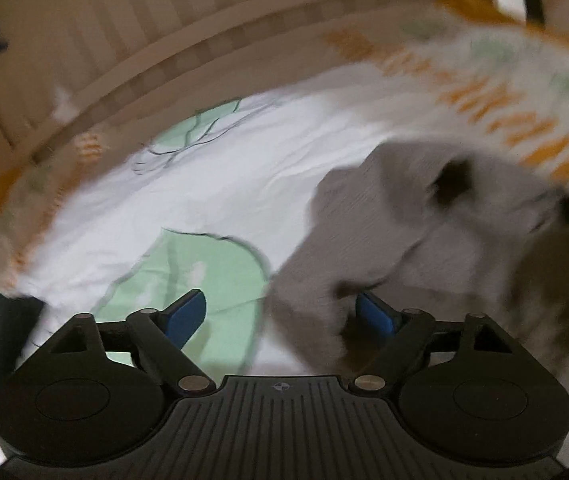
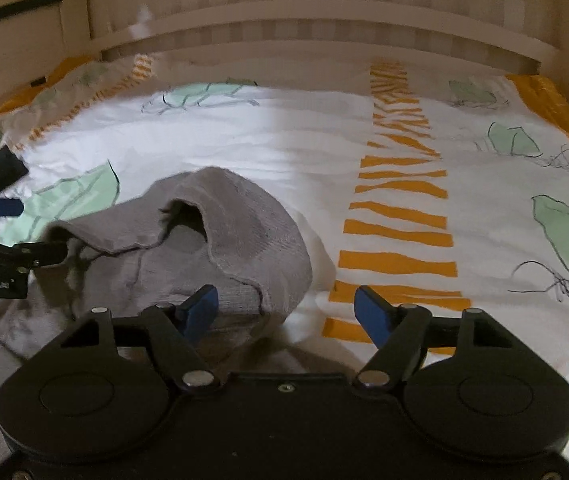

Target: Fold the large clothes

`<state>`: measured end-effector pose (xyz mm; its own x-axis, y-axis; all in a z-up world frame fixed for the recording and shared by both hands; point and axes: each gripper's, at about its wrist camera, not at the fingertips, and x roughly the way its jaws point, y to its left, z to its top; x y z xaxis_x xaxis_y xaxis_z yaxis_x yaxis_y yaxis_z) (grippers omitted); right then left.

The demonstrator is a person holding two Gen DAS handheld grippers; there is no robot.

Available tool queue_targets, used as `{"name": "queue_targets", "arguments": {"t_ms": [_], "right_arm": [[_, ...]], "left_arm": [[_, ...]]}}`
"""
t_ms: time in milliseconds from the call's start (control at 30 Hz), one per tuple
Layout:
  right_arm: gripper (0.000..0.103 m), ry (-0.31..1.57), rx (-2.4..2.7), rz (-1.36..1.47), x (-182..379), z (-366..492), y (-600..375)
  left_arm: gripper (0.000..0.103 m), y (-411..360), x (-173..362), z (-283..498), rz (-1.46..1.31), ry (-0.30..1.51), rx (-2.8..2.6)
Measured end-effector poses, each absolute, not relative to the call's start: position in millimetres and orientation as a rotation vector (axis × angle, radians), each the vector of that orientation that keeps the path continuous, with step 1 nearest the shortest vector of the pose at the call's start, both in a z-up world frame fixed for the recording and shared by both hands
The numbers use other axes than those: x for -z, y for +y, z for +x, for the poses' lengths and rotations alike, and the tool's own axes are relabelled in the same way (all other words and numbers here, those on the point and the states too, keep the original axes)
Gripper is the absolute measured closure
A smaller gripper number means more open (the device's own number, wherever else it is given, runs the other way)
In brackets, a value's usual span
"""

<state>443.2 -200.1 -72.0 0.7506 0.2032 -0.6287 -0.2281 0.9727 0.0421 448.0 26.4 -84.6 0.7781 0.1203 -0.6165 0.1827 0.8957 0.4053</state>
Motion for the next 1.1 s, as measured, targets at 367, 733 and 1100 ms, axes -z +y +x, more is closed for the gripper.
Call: {"name": "queue_targets", "arguments": {"t_ms": [367,733,1100], "right_arm": [[0.026,0.705,-0.225,-0.083,86,456,-197],[0.026,0.717,-0.203,-0.084,86,468,-196],[0.043,0.635,-0.114,-0.117,59,482,-201]], "left_arm": [[0.024,101,98,449,0.195,0.778,-0.048],[0.026,71,86,470,0.316,0.689,-0.141],[0.026,111,44,446,0.096,0.574,-0.109]]}}
